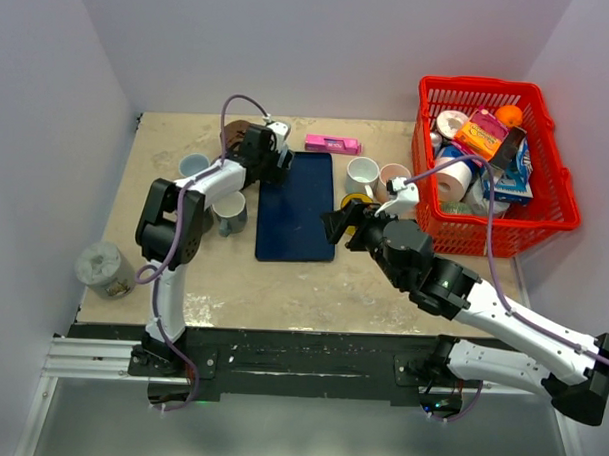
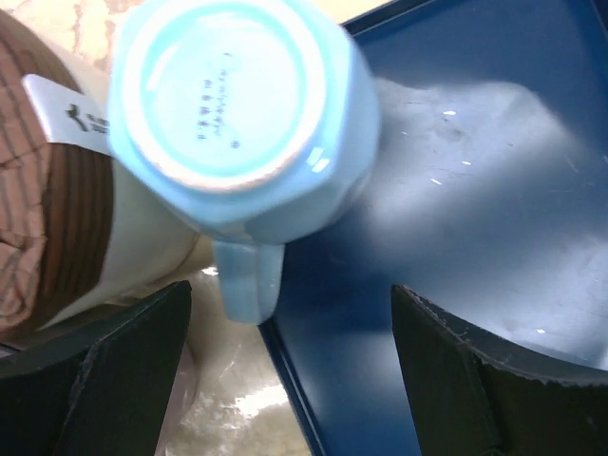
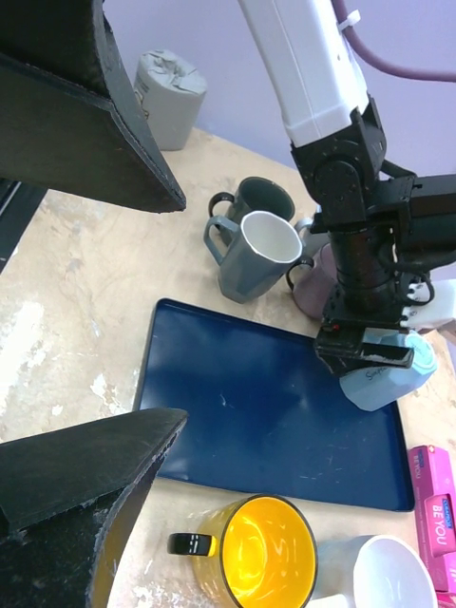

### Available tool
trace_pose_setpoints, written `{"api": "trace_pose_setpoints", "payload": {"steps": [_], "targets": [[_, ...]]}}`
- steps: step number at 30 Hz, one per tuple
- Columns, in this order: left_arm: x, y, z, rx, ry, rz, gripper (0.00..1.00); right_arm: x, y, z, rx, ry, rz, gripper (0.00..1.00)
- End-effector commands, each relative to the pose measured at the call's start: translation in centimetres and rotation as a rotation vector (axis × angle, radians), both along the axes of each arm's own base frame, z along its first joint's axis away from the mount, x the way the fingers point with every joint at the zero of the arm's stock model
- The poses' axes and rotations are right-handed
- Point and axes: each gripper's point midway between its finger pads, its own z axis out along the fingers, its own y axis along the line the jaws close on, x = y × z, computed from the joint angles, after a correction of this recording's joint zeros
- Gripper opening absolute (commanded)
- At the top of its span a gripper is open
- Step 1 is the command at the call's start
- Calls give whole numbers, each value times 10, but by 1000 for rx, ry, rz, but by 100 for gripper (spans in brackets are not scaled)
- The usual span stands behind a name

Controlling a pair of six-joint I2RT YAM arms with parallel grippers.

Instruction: Turn the mug right side up

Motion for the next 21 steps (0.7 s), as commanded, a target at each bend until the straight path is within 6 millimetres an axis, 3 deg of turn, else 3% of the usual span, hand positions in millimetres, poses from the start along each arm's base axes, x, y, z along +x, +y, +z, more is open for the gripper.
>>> {"api": "trace_pose_setpoints", "payload": {"steps": [1,6,15,21], "targets": [[29,7,30,-63,-98,-7,89,7,1,22,53,-23,-36,87],[32,10,19,-73,-54,-52,84,9,9,20,44,-12,-22,87],[31,1,16,-103,-37,-86,68,10,11,20,45,-10,-19,86],[29,-1,15,-120,-28,-82,51,9,10,19,50,-9,-20,86]]}}
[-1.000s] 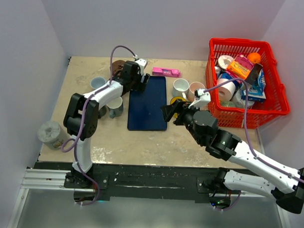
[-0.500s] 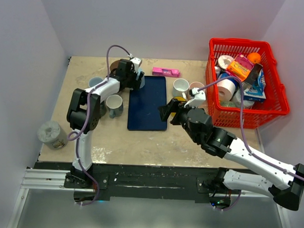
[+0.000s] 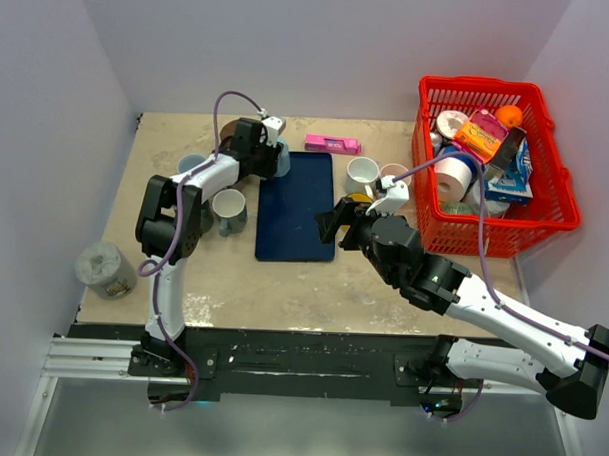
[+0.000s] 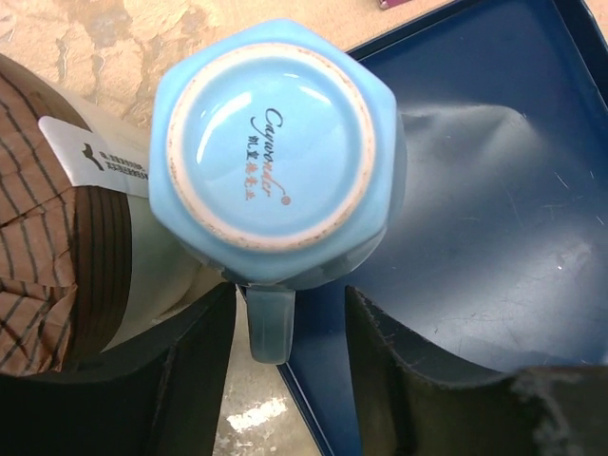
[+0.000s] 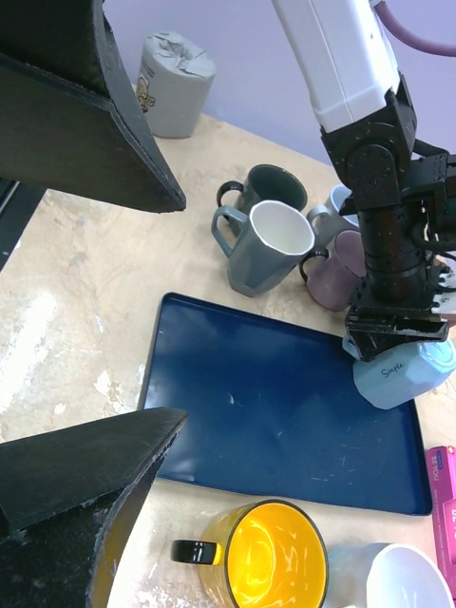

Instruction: Turn the mug right side up

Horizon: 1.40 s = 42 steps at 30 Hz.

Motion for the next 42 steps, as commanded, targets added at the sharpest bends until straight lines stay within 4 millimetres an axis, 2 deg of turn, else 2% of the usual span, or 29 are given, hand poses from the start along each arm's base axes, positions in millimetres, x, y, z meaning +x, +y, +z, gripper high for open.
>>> {"api": "trace_pose_setpoints", "payload": {"steps": [1,3,6,10,16,17,19,20,22,23,26,27,29,30,31,32,33,35,37,38,41,42], "targets": [[11,-6,17,-38,-43,-12,46,3,-3,31,84,-38,-28,86],[12,-6,18,-39,-44,-11,42,3,-3,31,83,-37,-29,86],[11,-6,15,-42,-35,-7,31,2,-5,31,85,-36,-31,86],[11,-5,18,-47,-29,6,0,1,-7,31,92,-37,-35,86],[1,-13,36,-115,-26,2,0,-2,-11,31,107,-33,-33,86],[-2,-16,50,-142,-38,-5,0,-3,-11,30,107,-31,-35,86],[-10,-27,64,-221,-43,-27,0,-4,-13,31,115,-32,-34,86],[-14,-30,84,-257,-71,-40,0,-5,-14,32,122,-34,-34,86],[-24,-40,99,-342,-73,-61,0,-7,-15,34,129,-34,-30,86],[-30,-43,120,-377,-98,-77,0,-8,-15,33,128,-32,-24,86],[-45,-55,147,-483,-111,-109,0,-10,-17,35,135,-34,-20,86],[-56,-58,163,-541,-107,-122,0,-11,-17,36,139,-34,-17,86],[-63,-63,190,-606,-152,-151,0,-12,-19,39,146,-41,-15,86],[-76,-67,208,-668,-149,-171,0,-13,-18,40,150,-42,-10,86],[-80,-70,222,-702,-175,-192,0,-14,-20,44,159,-49,-7,87],[-91,-70,245,-755,-191,-196,0,-15,-20,45,161,-51,-2,87],[-101,-72,249,-789,-181,-216,0,-16,-19,48,168,-54,6,87],[-120,-74,287,-887,-223,-251,0,-20,-22,58,192,-71,19,87],[-139,-78,307,-964,-245,-317,0,-24,-20,66,211,-89,47,88],[-153,-78,325,-1036,-236,-329,0,-27,-21,76,228,-115,62,88],[-187,-79,352,-1170,-221,-408,0,-34,-19,98,252,-177,114,90],[-198,-78,366,-1201,-254,-459,0,-36,-17,106,257,-199,139,92]]}}
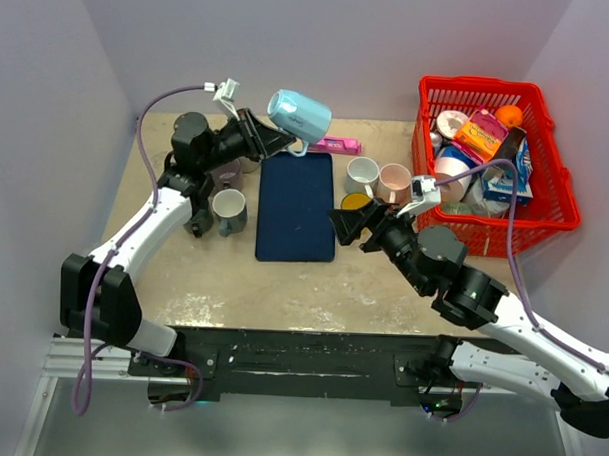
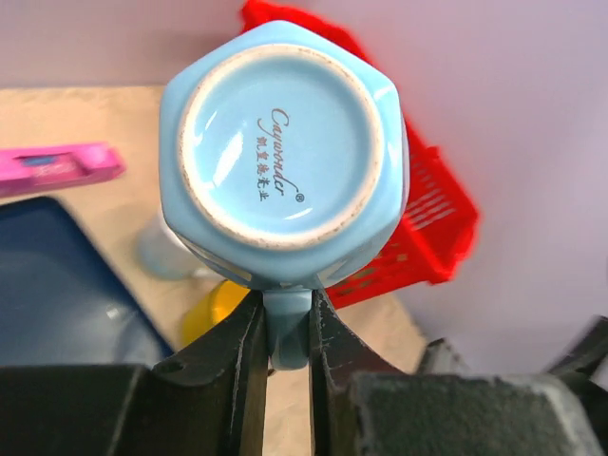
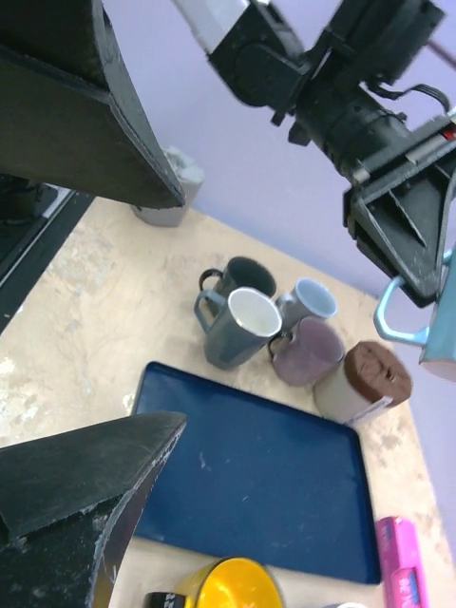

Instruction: Turn the mug right side up

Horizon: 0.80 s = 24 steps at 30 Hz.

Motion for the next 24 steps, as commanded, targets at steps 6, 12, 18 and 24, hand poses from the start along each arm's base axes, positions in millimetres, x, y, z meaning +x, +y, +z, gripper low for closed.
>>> {"api": "trace_pose_setpoints", "payload": {"steps": [6,12,18,24], "targets": [[-110,-4,135,-418,-217,-309,0,-21,20,85,74,-263,192,99],[-155,-12,152,-487,-219,-418,0,-23,25,112,133,-348,207,99],[-188,-10,163,-499,-272,-447,0,-17,30,125,193,-360,193,86],[-194,-7,161,-506,-271,-427,0,-17,31,140,297,-422,182,72]]}}
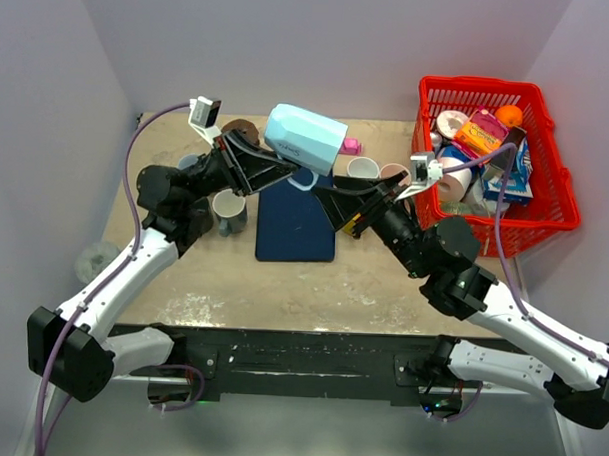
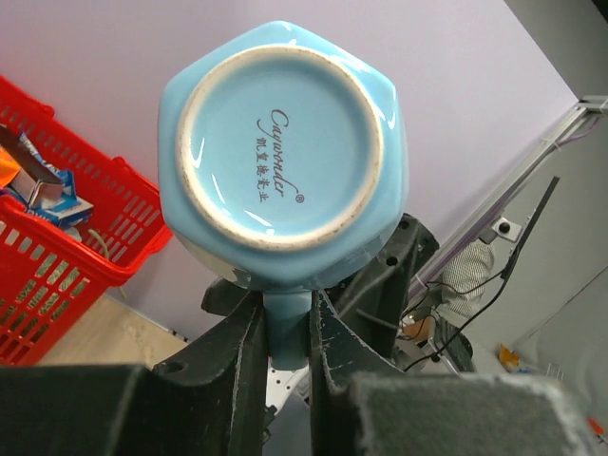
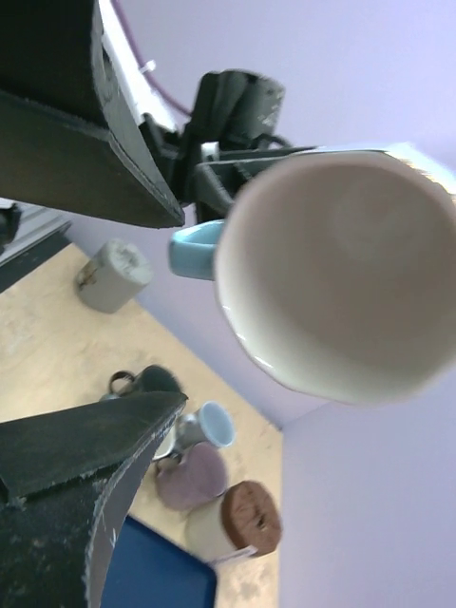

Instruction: Turn the mug right side up

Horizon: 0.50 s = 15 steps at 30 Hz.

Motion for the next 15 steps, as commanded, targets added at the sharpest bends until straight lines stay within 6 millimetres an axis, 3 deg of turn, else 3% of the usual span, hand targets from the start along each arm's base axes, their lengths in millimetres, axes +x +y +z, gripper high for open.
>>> {"api": "trace_pose_setpoints", "payload": {"steps": [1,10,15], "targets": [[-16,12,28,-91,-100,32,0,-7,-11,50,186,-116,2,70],[-17,11,26,-117,-96,13,0,-5,20,53,161,-140,85,66],[-15,11,23,-116,-96,18,0,1,23,50,170,-125,69,65]]}}
